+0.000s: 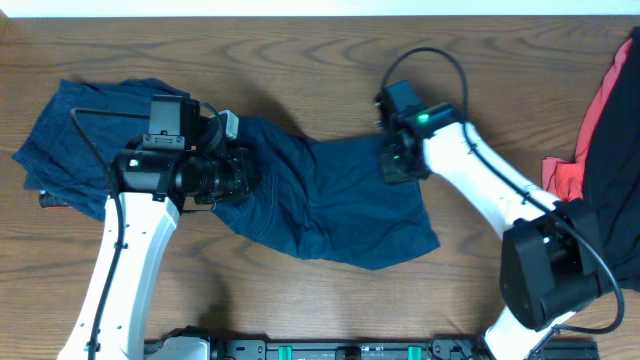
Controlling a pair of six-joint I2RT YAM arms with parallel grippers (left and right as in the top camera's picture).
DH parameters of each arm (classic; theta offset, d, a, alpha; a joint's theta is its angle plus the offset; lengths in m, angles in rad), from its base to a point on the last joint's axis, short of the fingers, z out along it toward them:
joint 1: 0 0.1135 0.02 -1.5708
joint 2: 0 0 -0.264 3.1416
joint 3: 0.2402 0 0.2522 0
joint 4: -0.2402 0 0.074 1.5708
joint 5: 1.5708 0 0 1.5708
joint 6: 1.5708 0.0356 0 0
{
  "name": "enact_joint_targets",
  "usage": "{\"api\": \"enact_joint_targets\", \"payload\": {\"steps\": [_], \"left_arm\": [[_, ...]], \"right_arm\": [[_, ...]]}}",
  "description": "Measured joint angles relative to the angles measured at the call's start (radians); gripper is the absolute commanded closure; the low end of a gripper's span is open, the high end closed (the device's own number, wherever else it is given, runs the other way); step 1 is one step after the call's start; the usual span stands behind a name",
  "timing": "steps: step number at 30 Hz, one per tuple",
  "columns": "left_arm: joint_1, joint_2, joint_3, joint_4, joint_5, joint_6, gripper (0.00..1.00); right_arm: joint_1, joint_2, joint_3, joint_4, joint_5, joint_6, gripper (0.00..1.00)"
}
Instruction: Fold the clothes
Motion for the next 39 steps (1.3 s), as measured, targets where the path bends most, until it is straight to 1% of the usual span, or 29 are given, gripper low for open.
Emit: {"api": "enact_joint_targets", "payload": {"steps": [2, 4, 9, 14, 20, 21, 22, 23, 24, 26, 27, 28, 29, 32, 35, 39], "left_arm": [[-0.012, 0.000, 0.000, 0.004, 0.000, 0.000, 0.93], [-0.026, 0.000, 0.000, 0.010, 0.000, -0.002, 0.94], [-0.080, 0.005, 0.000, 0.063, 0.000, -0.042, 0.94], [-0.186, 0.042, 0.000, 0.152, -0.001, -0.146, 0.94], [-0.365, 0.142, 0.002, 0.325, 0.000, -0.307, 0.94], [-0.394, 0.161, 0.002, 0.361, 0.000, -0.331, 0.91], [-0.422, 0.180, 0.002, 0.393, 0.000, -0.351, 0.83], [-0.450, 0.200, 0.002, 0.425, 0.000, -0.368, 0.70], [-0.477, 0.222, 0.002, 0.463, 0.000, -0.391, 0.65], [-0.519, 0.256, 0.003, 0.530, 0.002, -0.419, 0.61], [-0.536, 0.269, 0.004, 0.557, 0.004, -0.428, 0.56], [-0.549, 0.278, 0.004, 0.575, 0.006, -0.436, 0.46], [-0.555, 0.281, 0.004, 0.580, 0.008, -0.439, 0.41], [-0.544, 0.278, 0.005, 0.581, 0.011, -0.449, 0.40], [-0.502, 0.257, 0.005, 0.553, 0.011, -0.433, 0.40], [-0.422, 0.195, 0.006, 0.476, -0.013, -0.384, 0.40]], "right_arm": [[-0.035, 0.003, -0.045, 0.030, 0.024, -0.003, 0.82], [-0.056, 0.009, -0.101, 0.072, 0.026, -0.006, 0.80], [-0.056, 0.021, -0.243, 0.203, 0.012, -0.010, 0.80], [-0.047, -0.014, -0.300, 0.288, 0.017, -0.010, 0.80], [-0.032, -0.027, -0.322, 0.314, 0.031, -0.003, 0.80], [-0.030, -0.027, -0.322, 0.315, 0.032, -0.002, 0.80], [-0.028, -0.027, -0.322, 0.315, 0.033, -0.001, 0.80], [-0.027, -0.027, -0.322, 0.315, 0.033, 0.001, 0.81], [-0.026, -0.027, -0.322, 0.314, 0.033, 0.002, 0.80], [-0.023, -0.027, -0.322, 0.308, 0.035, 0.010, 0.78], [-0.022, -0.028, -0.322, 0.303, 0.037, 0.022, 0.78], [-0.022, -0.031, -0.321, 0.291, 0.039, 0.040, 0.76], [-0.022, -0.035, -0.322, 0.276, 0.042, 0.058, 0.75], [-0.028, -0.061, -0.337, 0.210, 0.068, 0.109, 0.69], [-0.062, -0.133, -0.348, 0.161, 0.091, 0.130, 0.66], [-0.121, -0.331, -0.309, 0.130, 0.103, 0.115, 0.60]]}}
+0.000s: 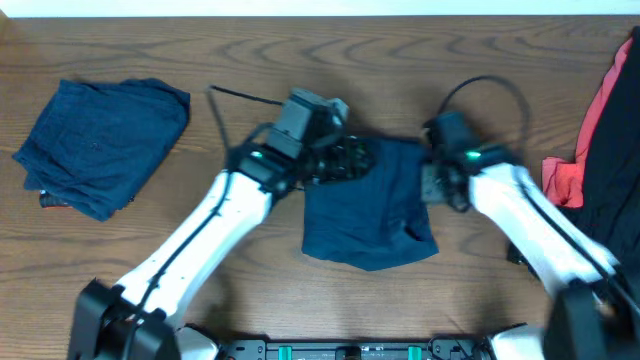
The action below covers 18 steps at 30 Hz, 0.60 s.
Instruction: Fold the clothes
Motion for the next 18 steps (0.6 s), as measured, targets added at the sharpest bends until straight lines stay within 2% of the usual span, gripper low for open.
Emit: {"api": "enact_joint_targets", "payload": {"steps": [6, 9, 15, 16, 18], "left_arm": [[0.051, -0.013, 0.003, -0.116, -0.157, 0.062, 0.39], [0.051, 0.034, 0.003, -0.119, -0.201, 0.090, 0.40], [0.051, 0.194, 0.003, -0.120, -0.231, 0.111, 0.41], [0.051, 0.226, 0.003, -0.121, -0.230, 0.114, 0.44], [0.051, 0.282, 0.003, -0.128, -0.220, 0.114, 0.57]], "right_arm": [[0.000, -0.209, 0.066, -0.042, -0.184, -0.122, 0.63], [0.030, -0.193, 0.054, -0.074, -0.287, -0.149, 0.64], [0.127, -0.072, -0.080, -0.024, -0.447, -0.162, 0.65], [0.139, -0.048, -0.107, -0.018, -0.459, -0.161, 0.66], [0.150, -0.005, -0.153, -0.005, -0.472, -0.157, 0.68]]}}
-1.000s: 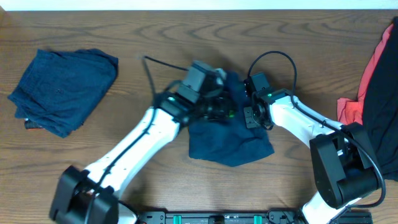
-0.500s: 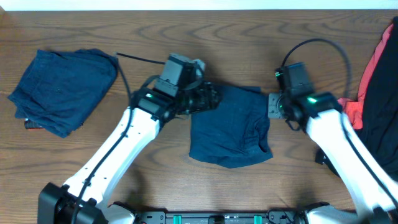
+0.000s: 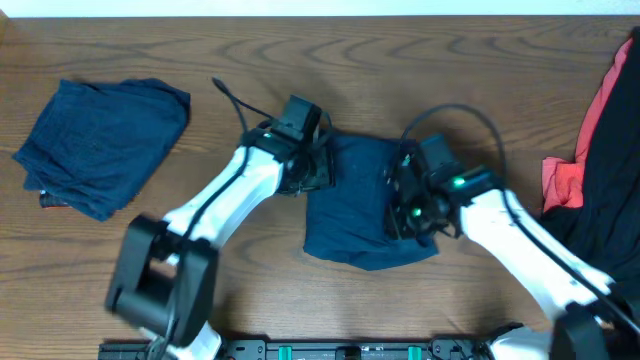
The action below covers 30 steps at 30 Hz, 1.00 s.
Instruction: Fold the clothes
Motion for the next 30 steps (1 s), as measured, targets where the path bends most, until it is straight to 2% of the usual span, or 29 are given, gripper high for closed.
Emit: {"api": "enact_joint_targets", "payload": {"steps": [2, 4, 8, 12, 14, 16, 17, 18, 19, 22, 24, 27, 30], "left_arm": [[0.000, 0.053, 0.000, -0.025, 0.034, 0.007, 0.75], [0.000, 0.090, 0.001, -0.070, 0.074, -0.001, 0.86], [-0.017, 0.123, 0.004, -0.202, 0.135, -0.048, 0.88], [-0.078, 0.121, 0.005, -0.291, 0.165, -0.127, 0.83], [-0.114, 0.108, 0.005, -0.302, 0.166, -0.161, 0.75], [-0.150, 0.068, 0.003, -0.312, 0.159, -0.193, 0.65], [-0.163, 0.035, 0.003, -0.314, 0.149, -0.208, 0.50], [-0.172, -0.005, 0.003, -0.314, 0.135, -0.214, 0.18], [-0.177, -0.046, 0.003, -0.313, 0.116, -0.222, 0.00], [-0.170, -0.184, 0.003, -0.293, -0.005, -0.229, 0.02], [-0.151, -0.249, 0.004, -0.225, -0.082, -0.182, 0.02], [-0.098, -0.289, 0.006, -0.093, -0.148, -0.036, 0.02], [-0.028, -0.267, 0.007, -0.019, -0.141, 0.135, 0.02]], "right_arm": [[0.001, 0.045, -0.037, 0.004, 0.014, 0.019, 0.69], [-0.002, 0.080, -0.063, 0.004, 0.063, 0.054, 0.69], [-0.029, 0.106, -0.070, 0.047, 0.159, 0.144, 0.63], [-0.107, 0.114, -0.070, 0.288, 0.266, 0.168, 0.64], [-0.153, 0.129, -0.063, 0.381, 0.306, 0.161, 0.64], [-0.188, 0.138, -0.047, 0.404, 0.333, 0.153, 0.63], [-0.201, 0.143, -0.032, 0.402, 0.342, 0.148, 0.61], [-0.206, 0.145, -0.013, 0.394, 0.354, 0.139, 0.59], [-0.208, 0.146, 0.009, 0.377, 0.356, 0.131, 0.58], [-0.208, 0.146, 0.102, 0.278, 0.356, 0.108, 0.56], [-0.208, 0.142, 0.159, 0.207, 0.359, 0.102, 0.54], [-0.208, 0.110, 0.223, 0.093, 0.358, 0.096, 0.51], [-0.208, 0.043, 0.255, 0.010, 0.357, 0.090, 0.48]]}}
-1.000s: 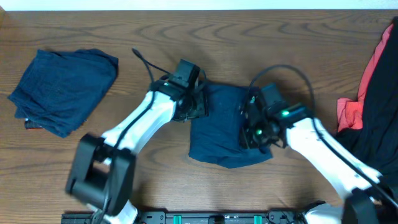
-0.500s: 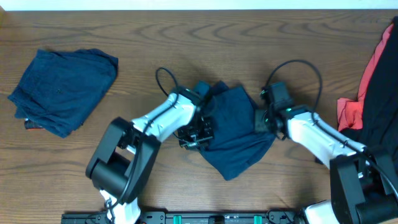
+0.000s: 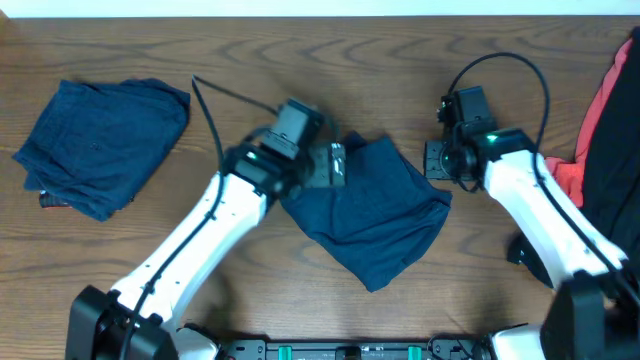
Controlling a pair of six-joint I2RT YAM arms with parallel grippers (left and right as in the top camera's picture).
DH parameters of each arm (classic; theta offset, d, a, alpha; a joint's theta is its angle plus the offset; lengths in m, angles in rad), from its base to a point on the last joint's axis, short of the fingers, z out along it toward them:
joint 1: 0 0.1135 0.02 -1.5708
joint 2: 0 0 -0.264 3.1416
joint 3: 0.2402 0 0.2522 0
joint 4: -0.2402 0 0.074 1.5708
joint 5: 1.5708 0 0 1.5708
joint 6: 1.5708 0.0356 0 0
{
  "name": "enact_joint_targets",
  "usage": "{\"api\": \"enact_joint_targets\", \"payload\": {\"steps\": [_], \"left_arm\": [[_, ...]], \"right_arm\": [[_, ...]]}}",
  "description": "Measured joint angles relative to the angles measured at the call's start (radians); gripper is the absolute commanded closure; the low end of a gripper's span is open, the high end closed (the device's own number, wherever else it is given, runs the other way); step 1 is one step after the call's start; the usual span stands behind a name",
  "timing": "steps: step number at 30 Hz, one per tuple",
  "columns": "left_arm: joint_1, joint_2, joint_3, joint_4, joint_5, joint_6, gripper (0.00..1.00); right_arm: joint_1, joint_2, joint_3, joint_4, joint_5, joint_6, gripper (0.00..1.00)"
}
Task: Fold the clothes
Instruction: 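Carry the folded shorts with the left gripper onto the left folded pile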
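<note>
A dark blue garment (image 3: 372, 218) lies folded in the middle of the table, turned so that it sits like a diamond. My left gripper (image 3: 337, 165) is at its upper left edge, and its fingers appear closed on the cloth there. My right gripper (image 3: 437, 162) is just off the garment's upper right edge, above bare wood. From overhead its jaws are too dark to read.
A folded blue pile (image 3: 100, 140) rests at the far left. Red cloth (image 3: 563, 180) and black cloth (image 3: 610, 150) are heaped at the right edge, beside my right arm. A black cable loops above each wrist.
The garment has turned from a squared shape into a diamond and shifted slightly left. My right gripper has left the cloth's right side and now sits at the upper right, off the cloth.
At first the garment lay spread wide, with one gripper at each end. Then my left gripper was in the middle with the cloth doubled into a compact square. Both grippers were then on that square. Now the right one is off it and the cloth is turned.
</note>
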Motion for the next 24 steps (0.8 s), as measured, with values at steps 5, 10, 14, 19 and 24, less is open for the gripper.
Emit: {"api": "enact_joint_targets", "payload": {"steps": [5, 10, 14, 19, 24], "left_arm": [[0.136, 0.105, 0.000, 0.080, 0.131, 0.235, 0.02], [0.232, 0.245, 0.000, 0.116, 0.338, 0.385, 0.02], [0.235, 0.349, 0.000, 0.116, 0.509, 0.458, 0.02], [0.217, 0.450, 0.000, 0.116, 0.671, 0.494, 0.02], [0.207, 0.510, 0.034, 0.087, 0.795, 0.503, 0.29]], "right_arm": [[0.000, -0.099, 0.012, -0.092, -0.010, -0.005, 0.44], [0.000, -0.117, 0.014, -0.129, -0.014, -0.005, 0.43], [0.000, -0.117, 0.014, -0.135, -0.014, -0.005, 0.42], [0.000, -0.117, 0.014, -0.147, -0.014, -0.005, 0.42], [0.000, -0.117, 0.014, -0.149, -0.017, -0.005, 0.42]]}}
